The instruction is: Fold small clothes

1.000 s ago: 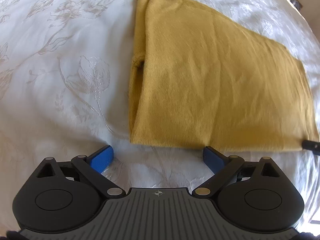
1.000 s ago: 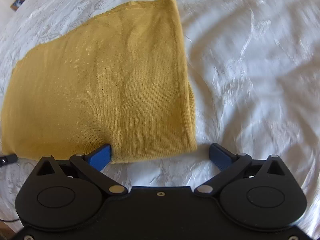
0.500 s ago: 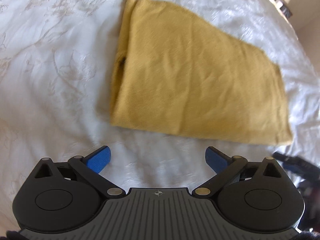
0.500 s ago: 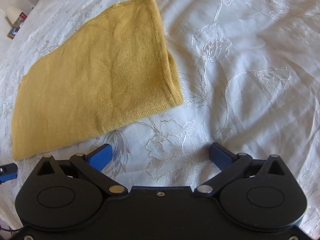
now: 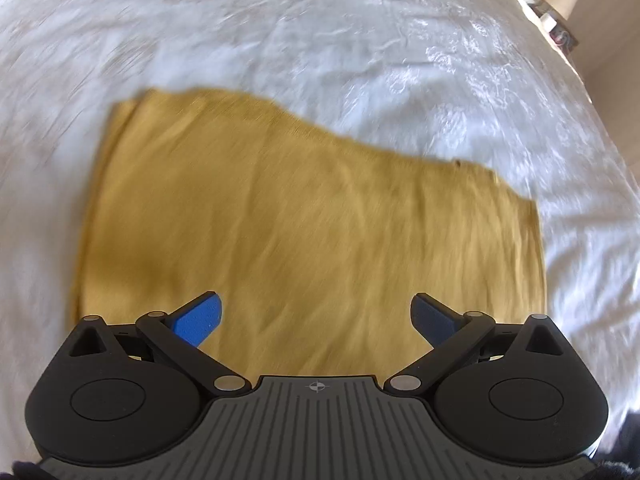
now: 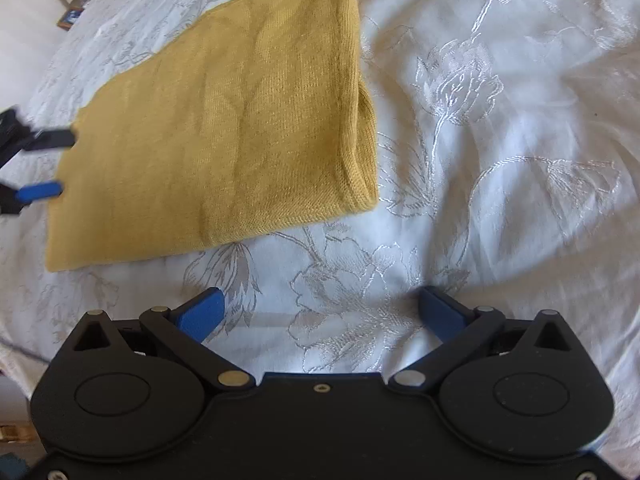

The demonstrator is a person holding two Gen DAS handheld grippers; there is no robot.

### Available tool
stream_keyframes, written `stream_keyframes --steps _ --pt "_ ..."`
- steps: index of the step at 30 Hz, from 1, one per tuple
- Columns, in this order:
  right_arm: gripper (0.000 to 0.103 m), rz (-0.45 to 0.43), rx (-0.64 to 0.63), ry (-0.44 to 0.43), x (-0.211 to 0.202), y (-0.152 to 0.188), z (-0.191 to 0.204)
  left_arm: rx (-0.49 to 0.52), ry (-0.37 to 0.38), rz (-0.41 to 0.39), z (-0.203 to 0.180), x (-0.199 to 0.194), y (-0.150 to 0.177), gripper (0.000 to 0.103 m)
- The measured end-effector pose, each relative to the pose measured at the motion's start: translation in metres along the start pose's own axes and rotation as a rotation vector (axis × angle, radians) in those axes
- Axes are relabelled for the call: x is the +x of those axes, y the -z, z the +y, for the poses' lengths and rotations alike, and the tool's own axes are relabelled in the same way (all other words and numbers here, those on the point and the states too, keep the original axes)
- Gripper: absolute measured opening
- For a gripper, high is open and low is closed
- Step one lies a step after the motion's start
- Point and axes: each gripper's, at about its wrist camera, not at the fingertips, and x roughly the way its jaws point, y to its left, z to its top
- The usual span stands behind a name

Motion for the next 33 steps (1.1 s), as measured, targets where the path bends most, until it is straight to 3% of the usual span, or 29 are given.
stream_keyframes --steps 4,8,16,23,33 --pt "0.103 0.024 0.059 -0.101 -0.006 -0.010 -0.020 0.009 -0.066 0.009 -0.016 0.024 -0.022 0.103" --pt "0.102 0.032 0.127 -0.169 -0.018 -0.015 -0.035 0.040 -0.137 0.072 -0.026 0.054 -0.030 0.103" --pt "0.102 -0.093 0.103 -0.245 -0.042 -0.054 -0.049 0.064 -0.192 0.108 -0.030 0.074 -0.027 0.103" --pt "0.102 -0.078 0.134 -0.355 0.003 -0.099 -0.044 0.066 -0.205 0.106 -0.031 0.078 -0.025 0.103" --pt "0.103 -0.064 0.085 -0.473 0.039 -0.135 -0.033 0.071 -0.227 0.117 -0.040 0.084 -0.028 0.103"
